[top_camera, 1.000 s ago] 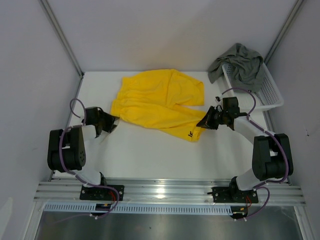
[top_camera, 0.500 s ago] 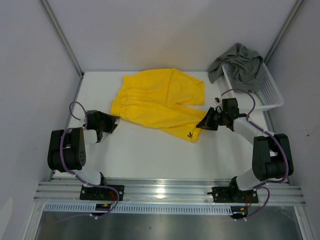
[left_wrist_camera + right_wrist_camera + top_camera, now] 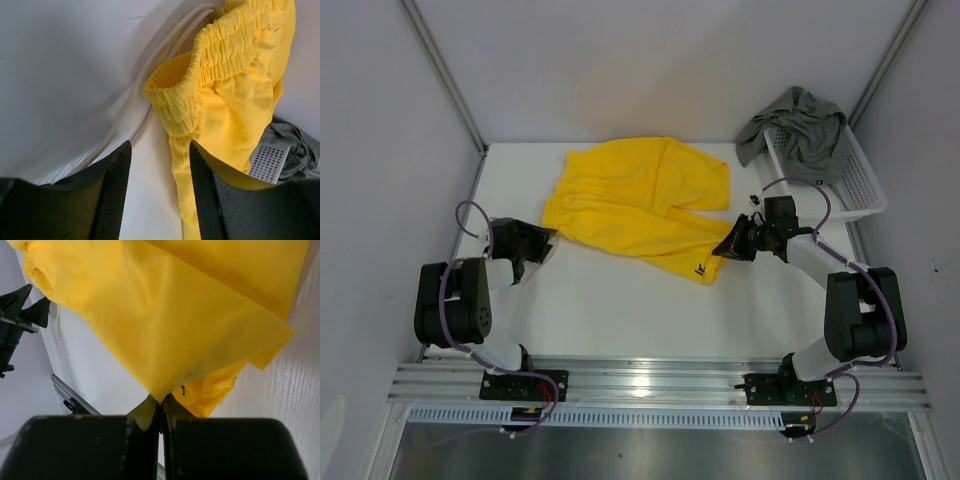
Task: Fold and stack the shorts
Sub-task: Flatten the shorts out
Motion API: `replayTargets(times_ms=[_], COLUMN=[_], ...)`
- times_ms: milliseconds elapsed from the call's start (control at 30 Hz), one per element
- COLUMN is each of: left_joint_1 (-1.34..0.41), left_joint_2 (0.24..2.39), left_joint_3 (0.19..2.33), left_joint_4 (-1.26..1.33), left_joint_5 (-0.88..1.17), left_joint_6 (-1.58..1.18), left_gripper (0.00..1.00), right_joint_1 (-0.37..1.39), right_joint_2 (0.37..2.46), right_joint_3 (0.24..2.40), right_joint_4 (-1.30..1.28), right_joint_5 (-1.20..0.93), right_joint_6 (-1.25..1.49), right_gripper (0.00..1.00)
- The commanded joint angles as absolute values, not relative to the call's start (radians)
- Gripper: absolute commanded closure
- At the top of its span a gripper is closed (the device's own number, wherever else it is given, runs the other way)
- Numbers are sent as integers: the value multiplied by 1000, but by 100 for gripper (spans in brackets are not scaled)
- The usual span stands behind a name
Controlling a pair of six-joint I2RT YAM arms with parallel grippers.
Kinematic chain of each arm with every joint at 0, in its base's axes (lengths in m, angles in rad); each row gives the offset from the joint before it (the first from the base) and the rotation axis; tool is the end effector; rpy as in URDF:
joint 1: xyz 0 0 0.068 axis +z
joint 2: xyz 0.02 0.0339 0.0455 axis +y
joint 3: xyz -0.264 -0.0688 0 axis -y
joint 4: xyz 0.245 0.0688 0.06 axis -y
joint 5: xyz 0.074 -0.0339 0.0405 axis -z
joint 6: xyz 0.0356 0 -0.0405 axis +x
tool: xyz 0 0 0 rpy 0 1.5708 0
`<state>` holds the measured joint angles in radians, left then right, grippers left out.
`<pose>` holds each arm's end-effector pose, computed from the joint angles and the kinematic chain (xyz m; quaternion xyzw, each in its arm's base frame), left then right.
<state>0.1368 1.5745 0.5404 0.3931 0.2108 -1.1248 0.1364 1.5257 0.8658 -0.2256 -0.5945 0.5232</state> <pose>0.2834 0.0315 0.1326 -0.4862 0.7457 -0.2942 0.3479 0.2984 0.0611 0.1943 0.0765 0.9027 0.3650 0.2146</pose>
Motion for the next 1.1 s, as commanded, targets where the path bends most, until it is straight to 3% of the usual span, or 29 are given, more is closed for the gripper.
replayTargets(times_ms=[0,500,1067], left_joint_1=[130,120,74], left_joint_2=[1572,1709,1775], left_joint_3=[578,670,818], left_joint_4=[402,443,350], left_joint_5=[181,155,94], left_joint_6=[-1111,-1109,-1071], left_gripper=[47,53,44], right_joint_1=[141,143,181], right_joint_2=[1497,1497,1493], right_joint_3=[867,867,808], right_joint_4=[-196,-202,-190], right_joint_5=[-603,-600,-580], right_joint_6=[522,515,505], right_gripper=[100,100,100])
